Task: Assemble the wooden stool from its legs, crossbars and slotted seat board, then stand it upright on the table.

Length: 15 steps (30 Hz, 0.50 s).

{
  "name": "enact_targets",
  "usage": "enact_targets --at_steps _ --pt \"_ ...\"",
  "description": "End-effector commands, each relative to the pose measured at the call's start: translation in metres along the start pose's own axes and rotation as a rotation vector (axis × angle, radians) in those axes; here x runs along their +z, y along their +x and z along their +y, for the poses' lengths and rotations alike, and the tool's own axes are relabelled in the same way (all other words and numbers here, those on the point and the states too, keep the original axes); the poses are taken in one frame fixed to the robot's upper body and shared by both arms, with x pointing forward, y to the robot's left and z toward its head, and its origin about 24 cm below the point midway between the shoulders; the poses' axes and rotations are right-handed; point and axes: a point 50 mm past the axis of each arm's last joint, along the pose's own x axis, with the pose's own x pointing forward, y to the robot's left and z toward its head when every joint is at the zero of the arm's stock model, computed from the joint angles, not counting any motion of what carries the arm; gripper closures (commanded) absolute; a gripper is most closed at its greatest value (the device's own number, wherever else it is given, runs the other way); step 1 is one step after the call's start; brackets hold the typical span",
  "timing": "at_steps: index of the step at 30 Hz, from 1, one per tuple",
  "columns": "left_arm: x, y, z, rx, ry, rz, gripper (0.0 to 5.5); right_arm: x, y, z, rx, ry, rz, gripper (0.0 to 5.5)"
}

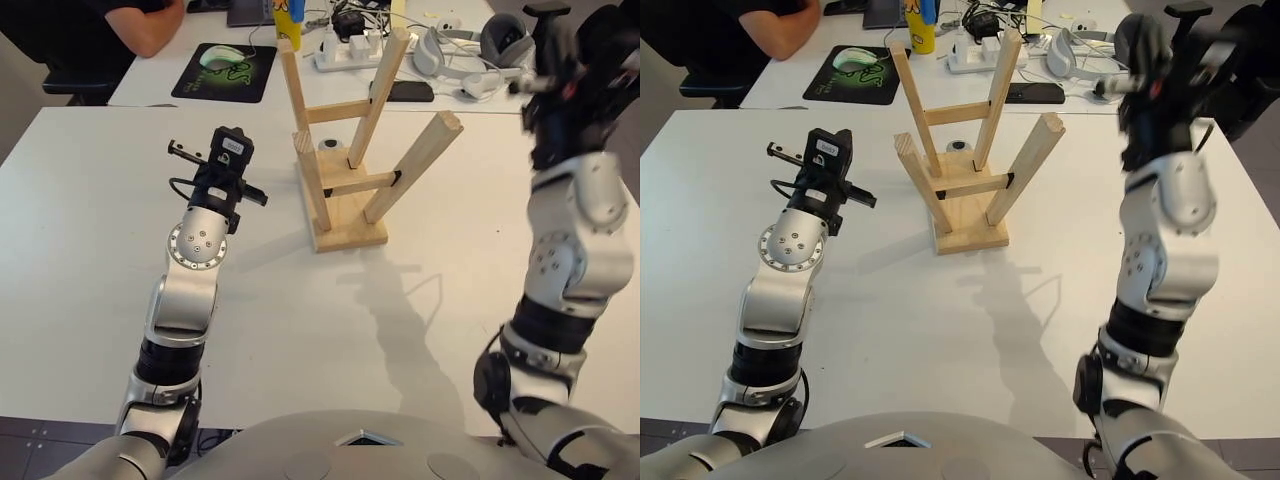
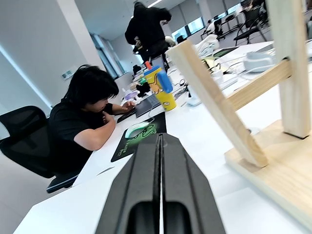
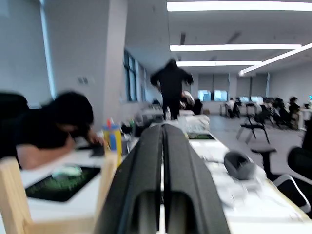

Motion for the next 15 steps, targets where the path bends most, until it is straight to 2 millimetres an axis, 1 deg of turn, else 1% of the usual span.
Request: enact_targets --at_steps 1,3,5,9,10,11,12,13,14,15 --pt "0.0 0.003 -0.005 -0.005 -0.006 -0.007 5.5 0.03 0.032 0.02 0.131 0.075 -0.13 5.49" --pt "0.002 0.005 -0.009 -0.017 -0.014 -0.017 5.5 0.04 0.038 0.023 0.143 0.021 -0.193 5.49" --pt "0.004 0.006 -0.01 -0.022 -0.022 -0.023 5.5 0.045 0.04 0.023 0.136 0.008 -0.225 5.49" --pt "0.004 0.006 -0.011 -0.027 -0.03 -0.024 5.5 0.046 0.038 0.02 0.114 -0.045 -0.244 5.49" --pt "0.003 0.005 -0.012 -0.029 -0.031 -0.023 5.5 0.041 0.037 0.021 0.114 -0.048 -0.225 5.49" --pt "0.003 0.005 -0.011 -0.029 -0.03 -0.02 5.5 0.032 0.036 0.021 0.109 -0.056 -0.176 5.49" --pt "0.002 0.005 -0.011 -0.028 -0.032 -0.018 5.5 0.009 0.035 0.022 0.125 -0.029 -0.03 5.49" --pt "0.001 0.005 -0.011 -0.026 -0.034 -0.017 5.5 -0.027 0.029 0.026 0.156 0.024 0.211 5.49" --pt "0.002 0.005 -0.011 -0.025 -0.036 -0.016 5.5 -0.059 0.015 0.031 0.203 0.084 0.436 5.49" --pt "0.002 0.005 -0.012 -0.028 -0.039 -0.018 5.5 -0.088 -0.008 0.04 0.256 0.173 0.648 5.49"
